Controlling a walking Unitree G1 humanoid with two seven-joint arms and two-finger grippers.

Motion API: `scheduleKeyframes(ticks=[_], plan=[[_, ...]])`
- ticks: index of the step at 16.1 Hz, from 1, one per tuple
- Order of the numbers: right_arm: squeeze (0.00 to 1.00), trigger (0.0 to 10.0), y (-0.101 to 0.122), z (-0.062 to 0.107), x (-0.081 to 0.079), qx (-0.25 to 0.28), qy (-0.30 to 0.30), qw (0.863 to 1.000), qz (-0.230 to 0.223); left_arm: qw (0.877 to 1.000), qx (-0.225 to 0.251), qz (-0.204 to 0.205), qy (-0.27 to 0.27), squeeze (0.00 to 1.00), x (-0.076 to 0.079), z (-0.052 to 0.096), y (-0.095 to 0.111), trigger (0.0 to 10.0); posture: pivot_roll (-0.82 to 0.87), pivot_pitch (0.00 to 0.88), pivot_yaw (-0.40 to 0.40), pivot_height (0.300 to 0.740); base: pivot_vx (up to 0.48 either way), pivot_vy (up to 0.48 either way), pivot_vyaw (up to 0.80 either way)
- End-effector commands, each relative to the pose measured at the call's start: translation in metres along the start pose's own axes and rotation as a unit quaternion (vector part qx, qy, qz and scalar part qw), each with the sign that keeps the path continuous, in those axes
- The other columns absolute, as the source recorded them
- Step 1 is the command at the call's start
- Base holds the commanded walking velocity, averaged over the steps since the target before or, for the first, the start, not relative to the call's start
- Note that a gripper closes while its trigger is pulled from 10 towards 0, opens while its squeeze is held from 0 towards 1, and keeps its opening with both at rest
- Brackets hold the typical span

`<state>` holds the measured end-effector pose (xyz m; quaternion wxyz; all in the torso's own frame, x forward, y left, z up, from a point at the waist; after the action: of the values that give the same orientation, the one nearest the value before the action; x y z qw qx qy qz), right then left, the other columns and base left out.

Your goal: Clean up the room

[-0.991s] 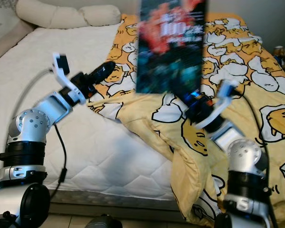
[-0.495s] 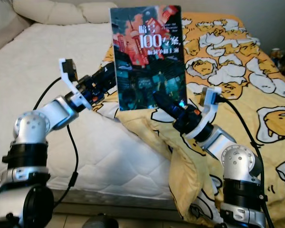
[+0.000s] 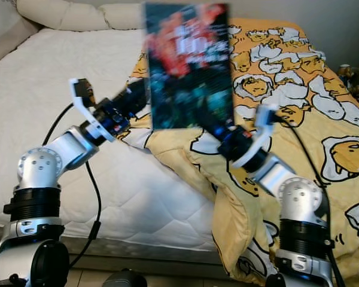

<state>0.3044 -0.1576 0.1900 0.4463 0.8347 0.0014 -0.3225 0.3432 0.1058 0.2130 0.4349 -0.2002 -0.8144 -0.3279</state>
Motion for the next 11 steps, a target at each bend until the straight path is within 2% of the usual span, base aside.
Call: scheduleKeyframes(ticks=[1,2,5,6,7,11], plan=[[0.00,0.0,0.010,-0.003,-0.001,0.018,0.005,1.000,0.009,1.000,0.003,0.002,-0.026,1.00,0.009,-0.001,0.001,10.0,-0.01,0.000,0.021,0.740,0.000,0.000,0.00],[0.00,0.0,0.008,-0.005,-0.004,0.004,0.010,1.000,0.011,0.999,0.007,0.019,-0.037,1.00,0.010,0.000,0.001,10.0,-0.01,0.000,0.017,0.740,0.000,0.000,0.00],[0.00,0.0,-0.001,-0.010,-0.010,-0.016,0.031,0.999,0.001,1.000,-0.011,0.007,-0.013,1.00,0.003,-0.003,-0.007,10.0,-0.01,0.000,0.008,0.740,0.000,0.000,0.00],[0.00,0.0,-0.002,-0.011,-0.011,-0.017,0.034,0.999,-0.002,1.000,-0.020,-0.011,0.011,0.87,-0.003,-0.005,-0.011,10.0,-0.01,0.000,0.007,0.740,0.000,0.000,0.00],[0.00,0.0,-0.003,-0.012,-0.011,-0.017,0.033,0.999,-0.003,0.999,-0.024,-0.028,0.033,0.00,-0.009,-0.005,-0.013,10.0,-0.01,0.000,0.006,0.740,0.000,0.000,0.00],[0.00,0.0,-0.001,-0.011,-0.013,-0.017,0.038,0.999,-0.007,0.997,-0.011,-0.040,0.057,0.00,-0.017,0.001,-0.010,10.0,-0.01,0.000,-0.001,0.740,0.000,0.000,0.00]])
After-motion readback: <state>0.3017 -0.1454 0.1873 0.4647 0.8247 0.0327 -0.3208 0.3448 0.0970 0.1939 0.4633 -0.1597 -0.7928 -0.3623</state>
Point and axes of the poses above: a point about 5 cm out from each wrist's last joint towards the gripper, its own z axis pointing back from the gripper into the wrist, its own y axis along the axis of the wrist's last joint, x = y × z, the point moved 2 cm from there along -z, pointing out of the wrist towards the gripper, and after that the axes turned 10 degrees about z, right-handed, at the moved point
